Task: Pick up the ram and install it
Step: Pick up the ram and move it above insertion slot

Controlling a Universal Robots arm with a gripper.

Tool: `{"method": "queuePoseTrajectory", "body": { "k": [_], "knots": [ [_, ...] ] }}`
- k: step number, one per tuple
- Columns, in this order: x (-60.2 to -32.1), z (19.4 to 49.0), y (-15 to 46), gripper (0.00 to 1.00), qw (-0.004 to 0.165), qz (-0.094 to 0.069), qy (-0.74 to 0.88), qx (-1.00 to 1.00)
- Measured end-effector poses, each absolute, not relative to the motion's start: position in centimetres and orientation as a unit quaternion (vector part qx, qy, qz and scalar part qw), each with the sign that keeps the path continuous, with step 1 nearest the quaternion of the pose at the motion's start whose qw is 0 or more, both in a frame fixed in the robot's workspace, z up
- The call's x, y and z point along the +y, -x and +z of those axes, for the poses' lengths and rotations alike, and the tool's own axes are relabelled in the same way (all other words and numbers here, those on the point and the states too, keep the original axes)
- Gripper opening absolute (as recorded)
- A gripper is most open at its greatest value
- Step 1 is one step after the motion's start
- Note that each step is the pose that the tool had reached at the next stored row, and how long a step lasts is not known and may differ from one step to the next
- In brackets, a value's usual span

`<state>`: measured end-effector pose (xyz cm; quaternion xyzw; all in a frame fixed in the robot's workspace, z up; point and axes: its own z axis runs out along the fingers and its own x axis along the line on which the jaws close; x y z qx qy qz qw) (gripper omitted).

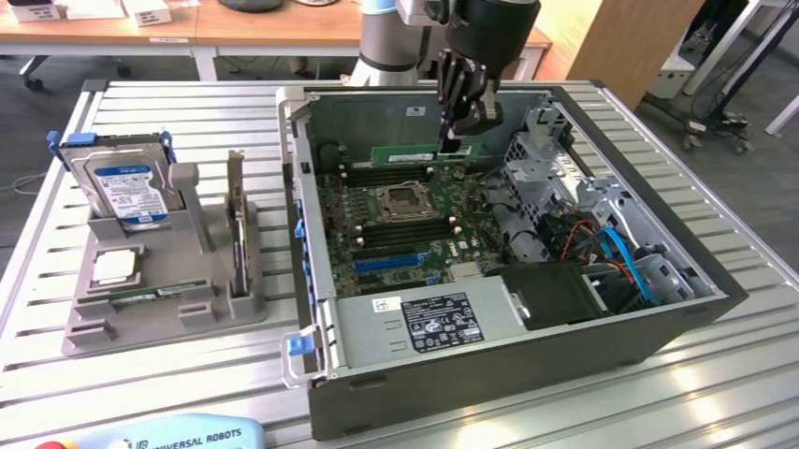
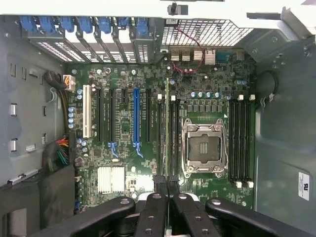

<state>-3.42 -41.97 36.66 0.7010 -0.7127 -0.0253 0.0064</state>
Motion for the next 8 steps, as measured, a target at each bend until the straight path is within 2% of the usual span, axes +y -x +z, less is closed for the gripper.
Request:
{"method": "queuePoseTrajectory", "body": {
  "k": [8],
  "knots": [
    [-41.97, 36.65, 2.34, 0.12, 0.007, -0.026, -0.701, -0.713]
  ]
}}
